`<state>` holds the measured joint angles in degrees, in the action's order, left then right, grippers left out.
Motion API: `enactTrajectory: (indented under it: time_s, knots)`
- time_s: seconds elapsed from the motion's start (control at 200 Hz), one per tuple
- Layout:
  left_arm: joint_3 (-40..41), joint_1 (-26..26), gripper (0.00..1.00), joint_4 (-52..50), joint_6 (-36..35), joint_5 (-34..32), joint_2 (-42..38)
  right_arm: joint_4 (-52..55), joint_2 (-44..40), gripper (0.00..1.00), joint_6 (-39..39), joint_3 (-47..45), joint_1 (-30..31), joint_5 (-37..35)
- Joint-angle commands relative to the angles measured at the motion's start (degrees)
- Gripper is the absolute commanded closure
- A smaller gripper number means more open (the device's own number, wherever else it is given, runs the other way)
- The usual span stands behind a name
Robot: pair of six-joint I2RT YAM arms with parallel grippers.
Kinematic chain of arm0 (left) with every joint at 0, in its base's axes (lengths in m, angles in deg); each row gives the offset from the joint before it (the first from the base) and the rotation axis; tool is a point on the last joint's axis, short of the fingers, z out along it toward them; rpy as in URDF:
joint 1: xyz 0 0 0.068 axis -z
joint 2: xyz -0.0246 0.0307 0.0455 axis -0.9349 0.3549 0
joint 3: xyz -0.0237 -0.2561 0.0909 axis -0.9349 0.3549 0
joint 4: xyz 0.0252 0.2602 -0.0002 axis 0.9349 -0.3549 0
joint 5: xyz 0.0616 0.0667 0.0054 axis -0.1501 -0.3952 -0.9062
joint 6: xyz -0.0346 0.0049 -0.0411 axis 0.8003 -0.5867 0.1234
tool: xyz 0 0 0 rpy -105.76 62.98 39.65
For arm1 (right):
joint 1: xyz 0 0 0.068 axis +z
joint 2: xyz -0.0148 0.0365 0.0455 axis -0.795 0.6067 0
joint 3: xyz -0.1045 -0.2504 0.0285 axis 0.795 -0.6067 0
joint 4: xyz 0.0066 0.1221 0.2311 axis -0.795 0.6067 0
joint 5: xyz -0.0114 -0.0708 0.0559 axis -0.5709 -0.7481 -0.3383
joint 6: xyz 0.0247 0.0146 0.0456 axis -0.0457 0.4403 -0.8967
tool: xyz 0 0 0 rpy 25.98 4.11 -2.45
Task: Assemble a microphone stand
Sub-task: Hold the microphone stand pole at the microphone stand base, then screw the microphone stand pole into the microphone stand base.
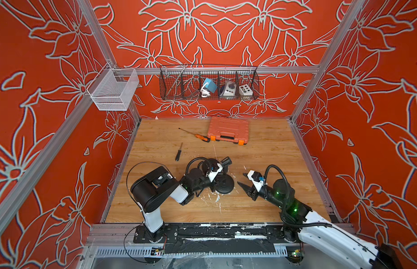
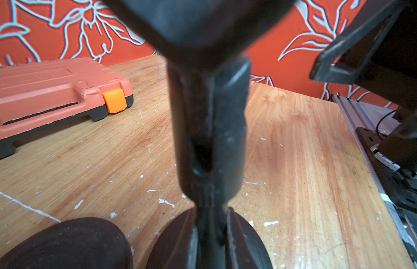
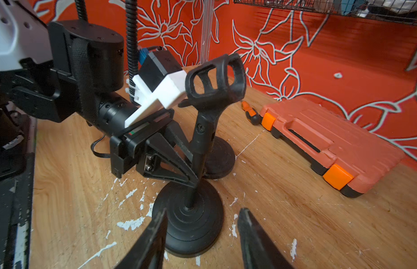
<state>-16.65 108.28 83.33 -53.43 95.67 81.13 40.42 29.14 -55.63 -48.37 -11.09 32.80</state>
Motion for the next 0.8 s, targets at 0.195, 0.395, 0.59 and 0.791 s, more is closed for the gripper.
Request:
enactTrajectory:
  time_s: [0.195, 0.395, 0.59, 0.791]
  knots:
    - [0.72, -0.31, 0.99, -0.40, -1.15, -3.36, 2.50, 1.65, 11.63, 0.51, 2.26, 4.76, -3.42, 9.79]
    - [0.89, -0.31, 0.98, -2.72, -2.44, -3.47, 0.72, -2.23, 19.79, 0.44, 5.14, 9.58, -12.42, 27.22]
    - [0.84, -0.33, 0.98, -3.85, -2.92, -3.91, 0.10, 1.55, 25.98, 0.31, 14.00, 15.94, -15.10, 36.64]
    - [0.96, -0.31, 0.98, -1.94, -2.73, -3.20, 1.57, 3.35, 33.66, 0.40, 19.20, 22.47, -16.31, 42.62]
